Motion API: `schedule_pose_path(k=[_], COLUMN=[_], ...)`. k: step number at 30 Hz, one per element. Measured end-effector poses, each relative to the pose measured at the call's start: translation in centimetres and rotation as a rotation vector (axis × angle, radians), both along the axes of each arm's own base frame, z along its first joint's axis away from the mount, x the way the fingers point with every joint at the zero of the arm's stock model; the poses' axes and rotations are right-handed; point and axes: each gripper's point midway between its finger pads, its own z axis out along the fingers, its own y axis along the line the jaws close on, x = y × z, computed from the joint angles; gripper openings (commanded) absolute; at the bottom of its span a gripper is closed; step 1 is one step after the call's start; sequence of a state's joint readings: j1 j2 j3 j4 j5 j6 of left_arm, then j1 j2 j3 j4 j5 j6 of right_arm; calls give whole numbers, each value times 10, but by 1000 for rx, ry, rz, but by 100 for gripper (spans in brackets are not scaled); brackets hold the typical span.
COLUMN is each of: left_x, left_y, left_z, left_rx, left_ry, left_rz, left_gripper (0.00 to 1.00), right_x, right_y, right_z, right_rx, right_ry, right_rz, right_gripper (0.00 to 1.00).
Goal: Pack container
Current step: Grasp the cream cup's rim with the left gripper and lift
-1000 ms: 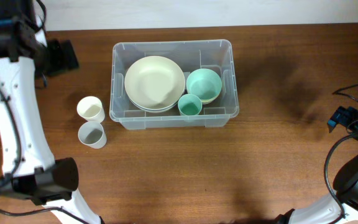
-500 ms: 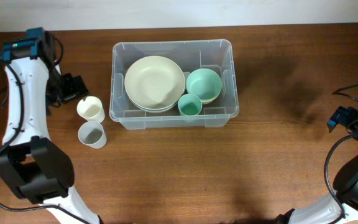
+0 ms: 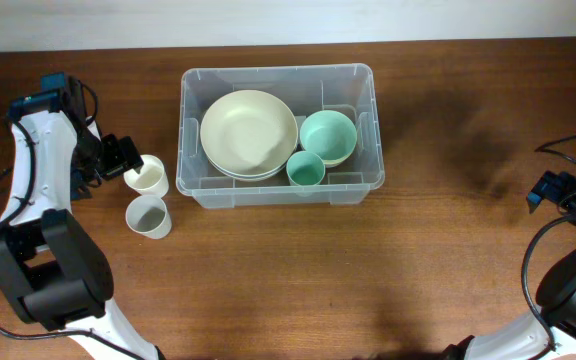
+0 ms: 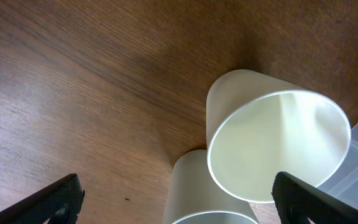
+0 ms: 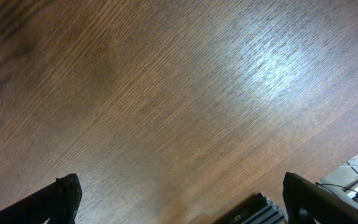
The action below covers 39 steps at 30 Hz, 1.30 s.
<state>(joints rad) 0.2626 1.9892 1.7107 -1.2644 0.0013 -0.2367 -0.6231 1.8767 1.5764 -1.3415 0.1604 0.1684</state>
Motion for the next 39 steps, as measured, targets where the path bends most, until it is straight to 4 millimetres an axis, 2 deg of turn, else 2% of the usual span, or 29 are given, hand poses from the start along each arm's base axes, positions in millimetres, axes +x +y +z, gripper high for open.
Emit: schedule_pose_path(k=[14,16,18,21,24,28,30,35,37,39], left_x=[-6,-8,-9,-7,-6,-4,-3,4,8,14], left_y=[-1,-2,-2,-1,-1,0,0,2,3,6], left_z=[-21,-26,-28,-28,-28,-28,-28,-27,-27,-27], left_rx=[-4,-5,-6,-2,2,4,5,13,18,25], left_ry=[19,24,26,18,14,5,3,-25,-42,-66], left_rz=[-20,-20,-21,-28,-31,-35,-33,-34,-34,-32], left_gripper=[99,95,82,70,50,29,15,7,1,1], right_x=[0,0,0,0,0,0,0,0,0,0], right_y=[0,0,0,0,0,0,0,0,0,0], right_z=[0,0,0,0,0,0,0,0,0,0], right_rx=[-1,0,0,-1,0,0,0,0,0,0], right_ry=[-1,-1,0,-1,0,0,0,0,0,0], right_rz=[0,0,0,0,0,0,0,0,0,0], right_gripper=[99,98,99,99,99,99,99,99,99,99])
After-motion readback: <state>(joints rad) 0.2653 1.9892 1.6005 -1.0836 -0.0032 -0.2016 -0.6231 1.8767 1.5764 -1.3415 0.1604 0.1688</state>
